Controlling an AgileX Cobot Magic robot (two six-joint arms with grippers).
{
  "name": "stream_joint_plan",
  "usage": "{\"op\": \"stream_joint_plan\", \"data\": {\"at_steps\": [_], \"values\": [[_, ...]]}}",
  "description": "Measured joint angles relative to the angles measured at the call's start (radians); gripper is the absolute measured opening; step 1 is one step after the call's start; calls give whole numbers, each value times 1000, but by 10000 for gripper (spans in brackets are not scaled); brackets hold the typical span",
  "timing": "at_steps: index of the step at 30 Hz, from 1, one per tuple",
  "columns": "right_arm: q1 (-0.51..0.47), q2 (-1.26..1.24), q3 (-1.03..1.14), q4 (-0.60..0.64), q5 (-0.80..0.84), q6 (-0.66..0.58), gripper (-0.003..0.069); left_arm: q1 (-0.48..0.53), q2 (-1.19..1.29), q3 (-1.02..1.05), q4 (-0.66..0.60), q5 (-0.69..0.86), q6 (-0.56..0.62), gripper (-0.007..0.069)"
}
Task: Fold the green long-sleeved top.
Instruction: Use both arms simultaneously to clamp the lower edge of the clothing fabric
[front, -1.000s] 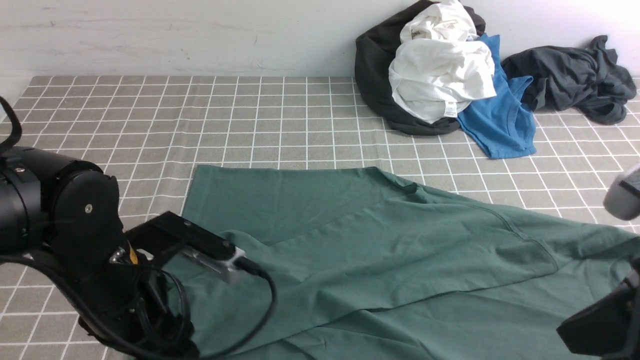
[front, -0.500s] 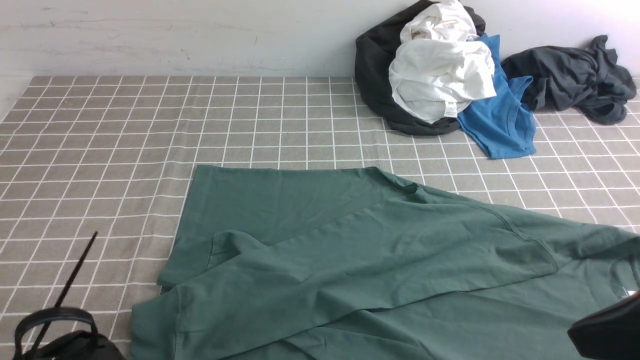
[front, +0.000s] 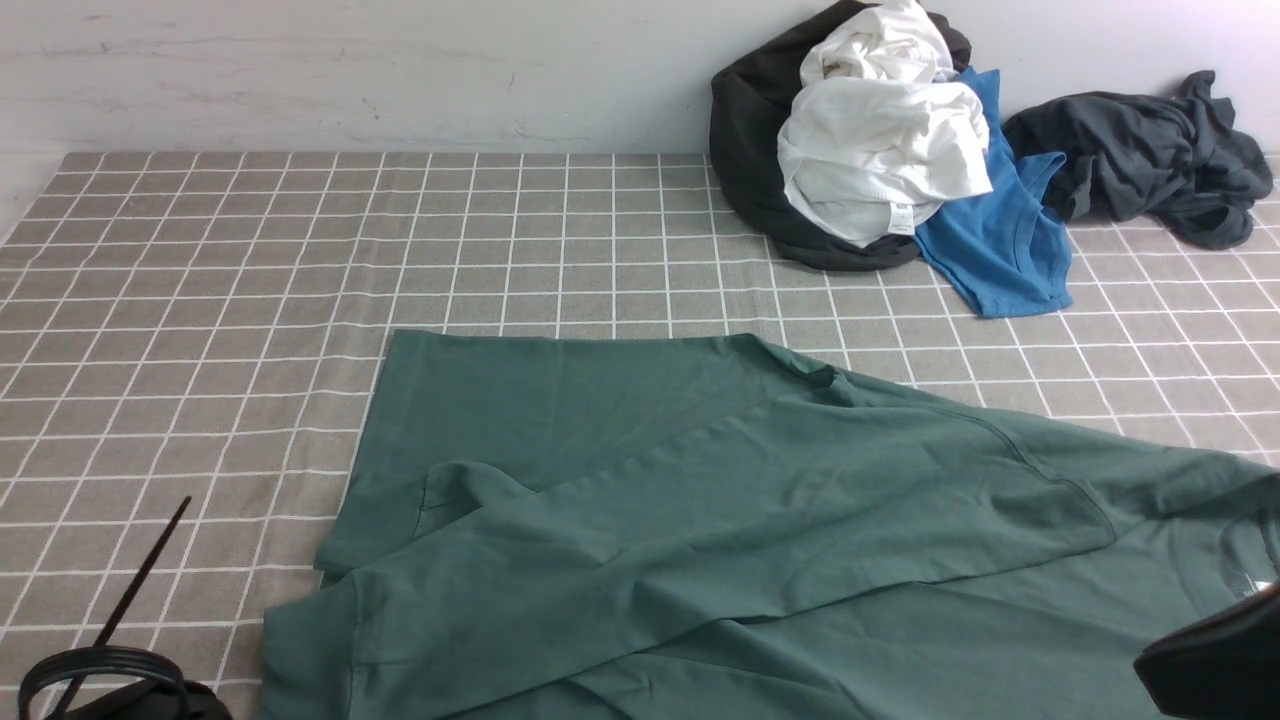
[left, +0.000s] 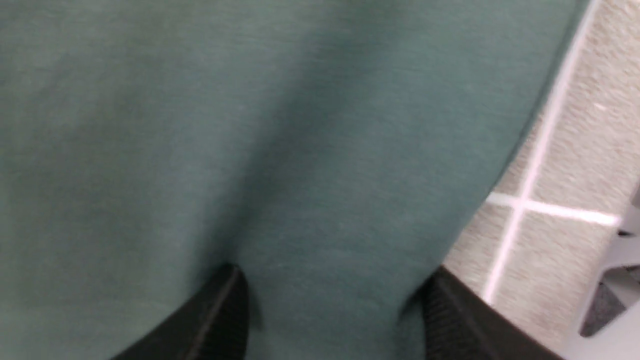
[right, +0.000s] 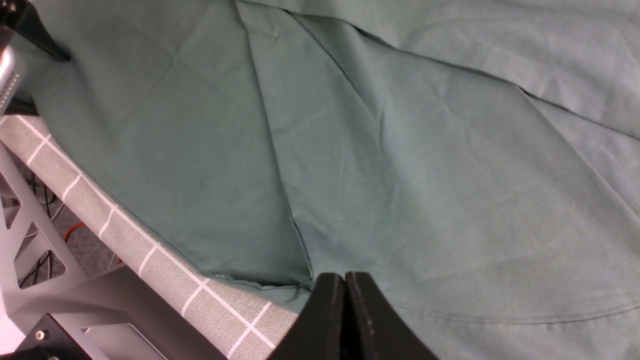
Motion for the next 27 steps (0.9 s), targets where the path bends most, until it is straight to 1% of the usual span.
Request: {"op": "stream_joint_plan", "data": {"at_steps": [1, 3, 4, 5, 6, 8, 9, 10, 11, 14, 16, 17, 18, 19, 20, 21, 22, 23, 25, 26, 27], "values": [[0, 0, 0, 0, 0, 0, -14, 0, 1, -4, 2, 0, -9, 379], [0, 0, 0, 0, 0, -2, -14, 0, 1, -36, 13, 0, -70, 289], [0, 0, 0, 0, 0, -2, -14, 0, 1, -38, 14, 0, -73, 289], [0, 0, 0, 0, 0, -4, -14, 0, 1, -55, 22, 2, -103, 230], [0, 0, 0, 0, 0, -5, -14, 0, 1, -57, 22, 3, -109, 214], [0, 0, 0, 0, 0, -14, -14, 0, 1, -68, 44, 11, -133, 113], [0, 0, 0, 0, 0, -16, -14, 0, 1, -68, 46, 13, -134, 106], [0, 0, 0, 0, 0, -26, -14, 0, 1, -72, 61, 25, -141, 49], [0, 0, 0, 0, 0, -35, -14, 0, 1, -72, 71, 34, -144, 22], [3, 0, 31, -2, -2, -98, -12, 20, 1, -75, 87, 103, -150, 5], [17, 0, 64, -9, -2, -131, -3, 50, 1, -76, 92, 141, -158, 5], [42, 0, 112, -28, -5, -180, 17, 97, 0, -76, 102, 186, -170, 5], [45, 0, 119, -31, -6, -193, 20, 97, 0, -76, 102, 186, -170, 5], [60, 0, 147, -46, -14, -220, 38, 128, -3, -77, 108, 210, -174, 5], [92, 0, 211, -77, -48, -275, 92, 176, -12, -77, 109, 239, -178, 5], [109, 0, 245, -95, -77, -298, 129, 196, -19, -77, 105, 244, -178, 5], [121, 0, 271, -113, -103, -310, 165, 207, -23, -77, 97, 244, -178, 5], [135, 0, 308, -129, -148, -322, 221, 216, -29, -77, 85, 245, -178, 5], [146, 0, 357, -156, -218, -328, 307, 221, -29, -77, 70, 245, -178, 5], [147, 0, 357, -159, -218, -329, 307, 221, -29, -77, 70, 245, -178, 5], [150, 0, 406, -191, -292, -332, 394, 221, -29, -77, 64, 245, -178, 5]]}}
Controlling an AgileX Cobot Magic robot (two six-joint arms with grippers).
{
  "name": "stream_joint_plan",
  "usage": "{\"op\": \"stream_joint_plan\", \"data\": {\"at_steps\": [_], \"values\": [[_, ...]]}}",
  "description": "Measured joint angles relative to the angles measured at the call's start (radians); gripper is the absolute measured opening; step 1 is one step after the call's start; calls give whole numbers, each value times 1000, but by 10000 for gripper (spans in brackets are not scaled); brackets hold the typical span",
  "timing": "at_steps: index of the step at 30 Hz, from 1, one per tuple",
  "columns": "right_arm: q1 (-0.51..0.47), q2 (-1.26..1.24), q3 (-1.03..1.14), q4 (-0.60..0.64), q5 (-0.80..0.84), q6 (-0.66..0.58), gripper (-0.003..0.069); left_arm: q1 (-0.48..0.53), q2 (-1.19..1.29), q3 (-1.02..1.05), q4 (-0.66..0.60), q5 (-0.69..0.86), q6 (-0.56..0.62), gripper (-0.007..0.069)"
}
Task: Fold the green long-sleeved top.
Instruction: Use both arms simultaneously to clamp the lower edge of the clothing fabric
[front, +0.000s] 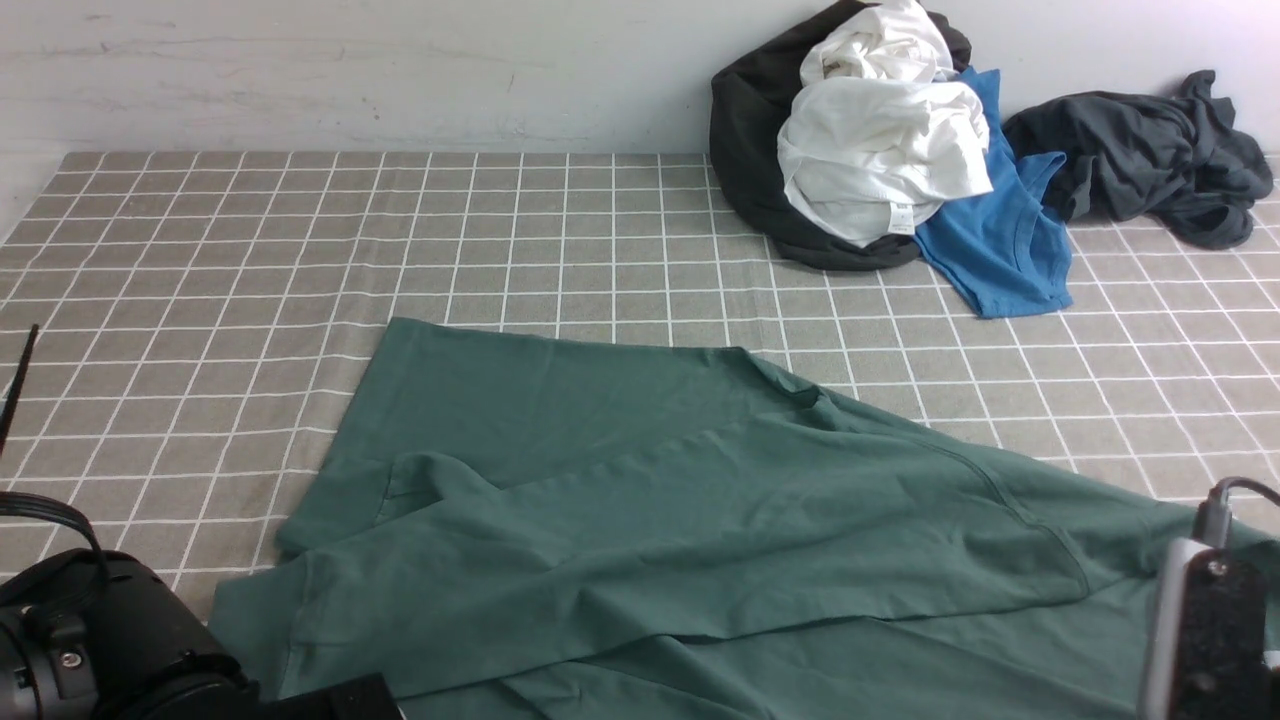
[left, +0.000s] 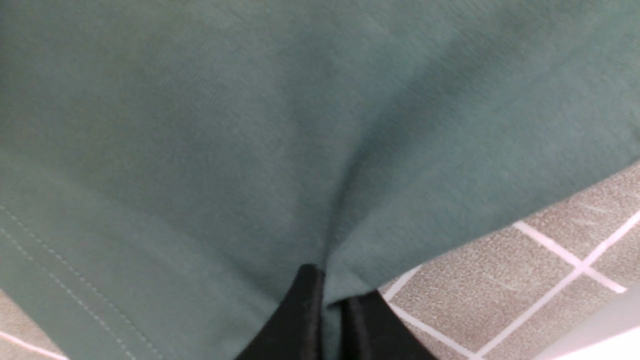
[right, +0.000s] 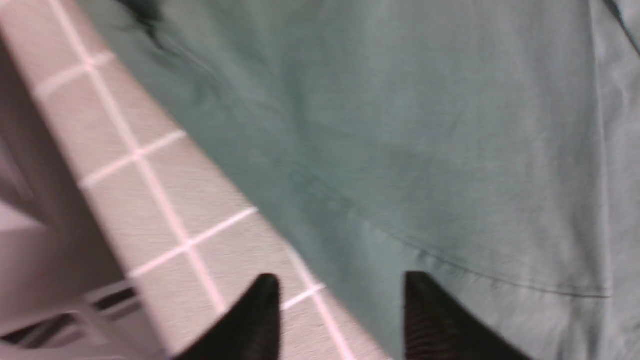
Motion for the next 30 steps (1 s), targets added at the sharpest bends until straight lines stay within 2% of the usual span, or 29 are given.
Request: {"op": "stream_joint_plan", "data": {"at_steps": [1, 2, 3, 6, 11, 18, 23, 28, 29, 30], "values": [[1, 0, 5, -3, -7, 0, 402, 0, 0, 0, 0, 0, 0, 5], [1, 0, 46, -48, -67, -1, 458, 0, 0, 0, -4, 0, 0, 5], [1, 0, 68, -68, -96, -1, 478, 0, 0, 0, -5, 0, 0, 5], [1, 16, 123, -134, -151, -6, 501, 0, 0, 0, -5, 0, 0, 5], [1, 85, 205, -210, -235, -55, 509, 0, 0, 0, -6, -2, -1, 5], [1, 180, 218, -211, -372, -107, 503, 0, 0, 0, -6, -4, -2, 5], [8, 244, 215, -210, -405, -111, 453, 0, 0, 0, -6, -4, -3, 5], [9, 258, 213, -202, -401, -114, 308, 0, 0, 0, -7, -4, -3, 5], [9, 258, 213, -200, -401, -114, 301, 0, -1, 0, -7, -4, -3, 5], [9, 259, 213, -196, -396, -114, 246, 0, -3, 0, -7, -4, -4, 5]]}}
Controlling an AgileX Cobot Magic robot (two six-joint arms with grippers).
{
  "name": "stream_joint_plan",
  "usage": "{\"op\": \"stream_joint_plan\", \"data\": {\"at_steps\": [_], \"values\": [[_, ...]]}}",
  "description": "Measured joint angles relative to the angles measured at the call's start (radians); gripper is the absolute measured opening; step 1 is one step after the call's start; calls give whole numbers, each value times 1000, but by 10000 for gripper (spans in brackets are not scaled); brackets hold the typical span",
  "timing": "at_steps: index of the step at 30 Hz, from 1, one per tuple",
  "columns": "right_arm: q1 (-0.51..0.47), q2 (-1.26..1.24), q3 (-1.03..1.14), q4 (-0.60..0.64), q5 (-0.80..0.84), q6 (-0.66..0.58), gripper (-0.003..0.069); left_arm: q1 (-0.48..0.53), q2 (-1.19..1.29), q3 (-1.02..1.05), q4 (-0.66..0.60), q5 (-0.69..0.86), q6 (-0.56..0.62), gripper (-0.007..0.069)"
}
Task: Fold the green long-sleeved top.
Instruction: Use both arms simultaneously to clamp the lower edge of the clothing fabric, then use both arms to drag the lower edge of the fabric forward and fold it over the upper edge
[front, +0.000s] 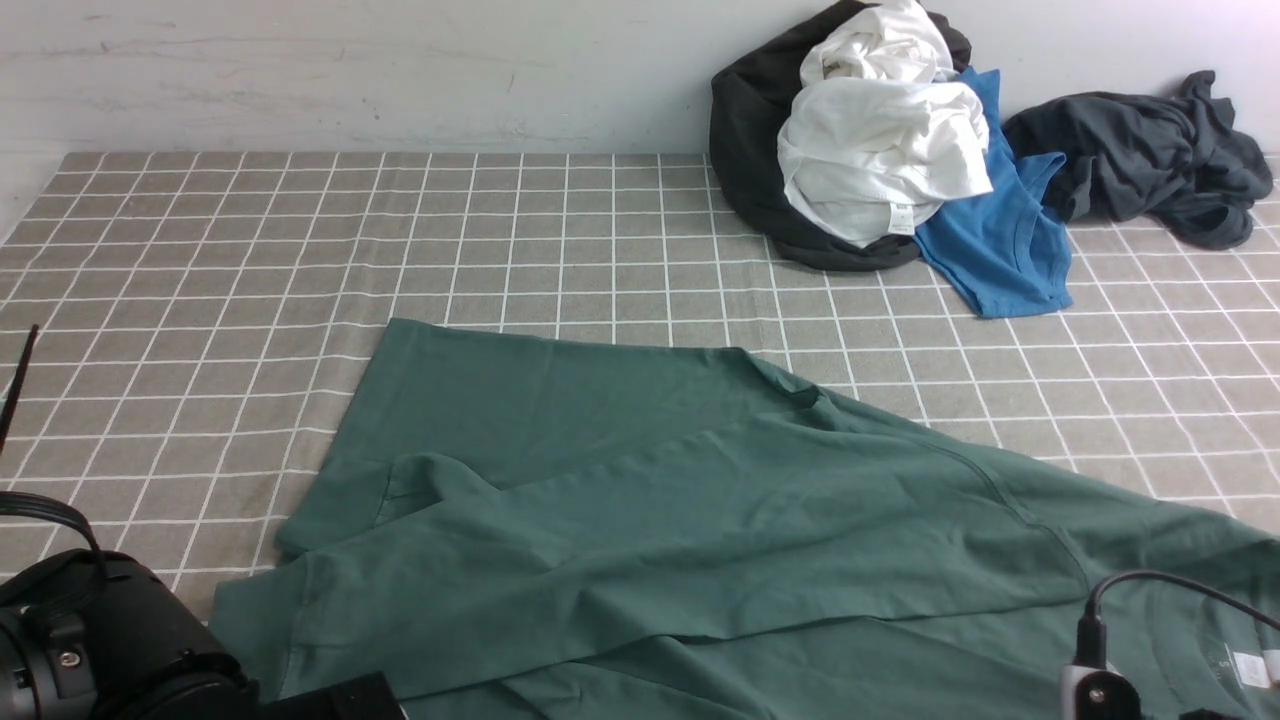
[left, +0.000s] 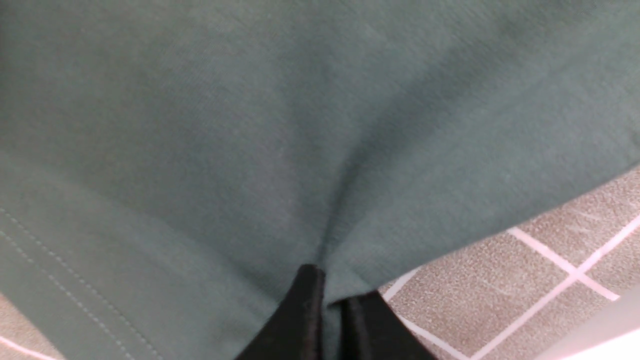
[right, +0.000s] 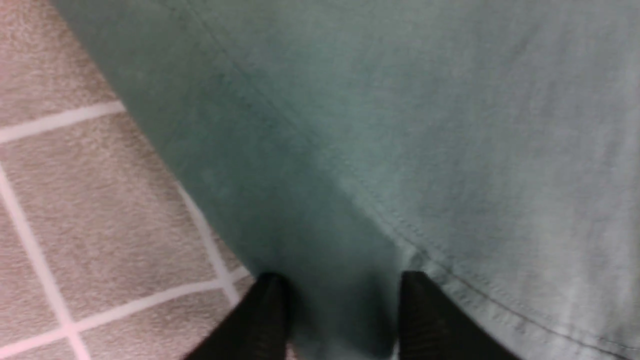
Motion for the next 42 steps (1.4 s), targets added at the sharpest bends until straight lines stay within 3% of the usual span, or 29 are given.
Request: {"op": "stream_joint_plan", "data": {"at_steps": [4, 7, 14, 17, 22, 29, 35, 42], "values": [[1, -10, -33, -11, 23, -1, 74, 0, -27, -4, 0, 7, -6, 5], [1, -33, -104, -15, 93, -1, 9, 0, -59, -31, 5, 39, -9, 5], [-17, -35, -304, -87, 250, 32, 3, 26, -101, -188, 94, 113, -9, 6], [-100, 18, -445, -87, 277, 66, 3, 110, -72, -318, 150, 108, 2, 14], [-249, 192, -660, -5, 310, 49, 3, 259, 83, -545, 159, 72, 103, 14], [-352, 513, -957, 99, 393, 5, 3, 364, 397, -890, 148, 67, 173, 14], [-361, 713, -1152, 116, 428, 4, 3, 403, 609, -1102, 150, 67, 173, 15], [-380, 875, -1264, 117, 382, 35, 41, 430, 768, -1182, 156, -19, 174, 60]]}}
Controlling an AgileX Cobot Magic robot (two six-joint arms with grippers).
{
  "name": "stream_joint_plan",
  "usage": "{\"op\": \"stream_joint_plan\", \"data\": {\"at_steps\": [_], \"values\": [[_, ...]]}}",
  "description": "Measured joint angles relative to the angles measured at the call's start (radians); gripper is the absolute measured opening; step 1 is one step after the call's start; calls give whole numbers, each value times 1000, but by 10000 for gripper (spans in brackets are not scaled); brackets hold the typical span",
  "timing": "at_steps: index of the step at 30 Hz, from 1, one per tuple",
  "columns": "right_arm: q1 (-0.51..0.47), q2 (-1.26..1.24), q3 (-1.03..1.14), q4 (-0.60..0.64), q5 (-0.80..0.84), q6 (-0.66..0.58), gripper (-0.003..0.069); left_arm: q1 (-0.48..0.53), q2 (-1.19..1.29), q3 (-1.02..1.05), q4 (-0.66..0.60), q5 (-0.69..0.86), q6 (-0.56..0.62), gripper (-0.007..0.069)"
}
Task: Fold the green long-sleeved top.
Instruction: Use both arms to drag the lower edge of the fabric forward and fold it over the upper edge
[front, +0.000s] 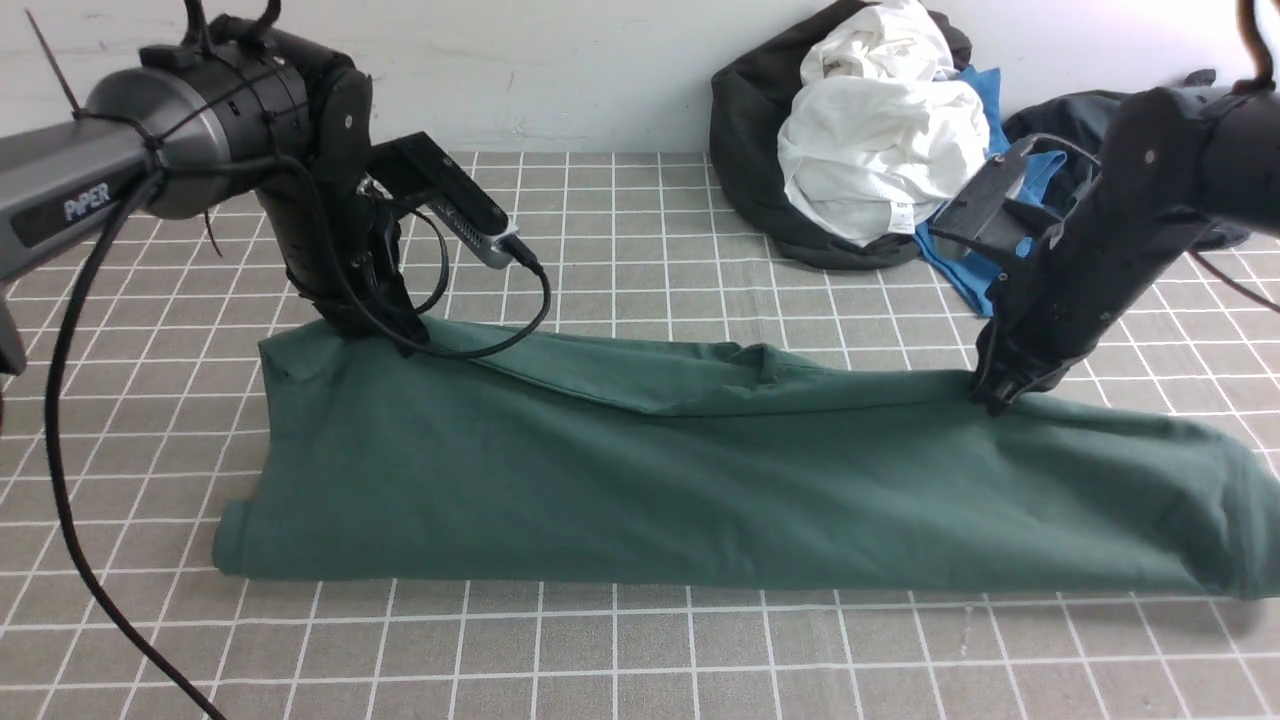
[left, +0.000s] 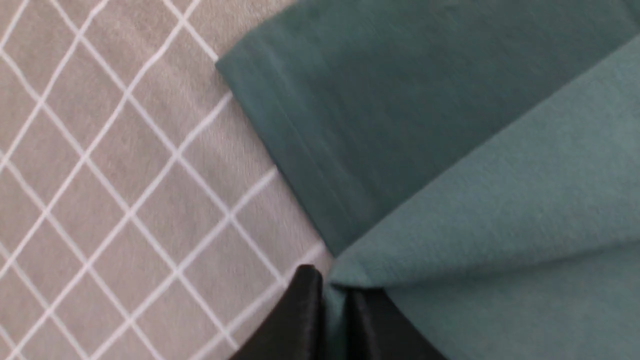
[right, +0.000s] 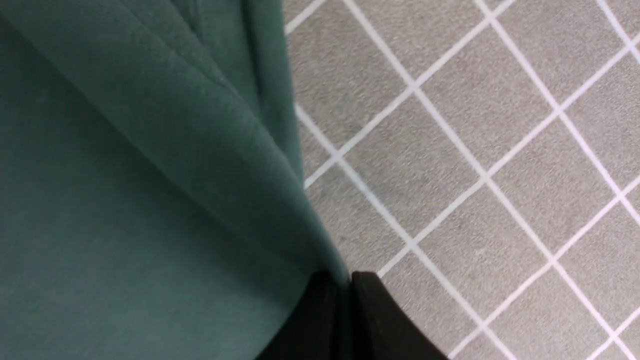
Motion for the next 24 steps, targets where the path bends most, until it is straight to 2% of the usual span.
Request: {"op": "stream_joint_plan", "data": {"at_steps": [4, 6, 7, 8, 9, 12, 14, 15, 18, 21, 23, 24], "values": [[-26, 41, -16, -1, -65, 54, 160, 10, 40, 0, 13, -84, -1, 161], [-40, 50, -20, -4, -95, 105, 238, 10, 46, 0, 33, -118, -21, 244], [-41, 50, -22, -4, -97, 112, 253, 10, 46, 0, 35, -121, -24, 253], [-45, 51, -34, -4, -97, 167, 309, 11, 47, -4, 51, -135, -78, 315], [-45, 51, -34, -3, -97, 172, 316, 11, 47, -5, 53, -136, -86, 330], [-24, 39, -69, 45, -8, 233, 382, 11, 49, -46, 60, -90, -254, 426], [-8, 32, -74, 76, 26, 234, 384, 11, 49, -57, 60, -59, -293, 438], [27, 30, -78, 120, 64, 231, 384, 9, 49, -72, 60, -6, -338, 441], [95, 42, -79, 168, 103, 212, 370, 7, 49, -81, 56, 58, -366, 428], [191, 95, -79, 188, 85, 187, 337, -2, 50, -81, 31, 120, -366, 366], [213, 118, -79, 184, 55, 186, 325, -4, 50, -81, 14, 124, -356, 336], [242, 144, -79, 163, -2, 192, 310, -5, 50, -81, -11, 125, -338, 283]]}}
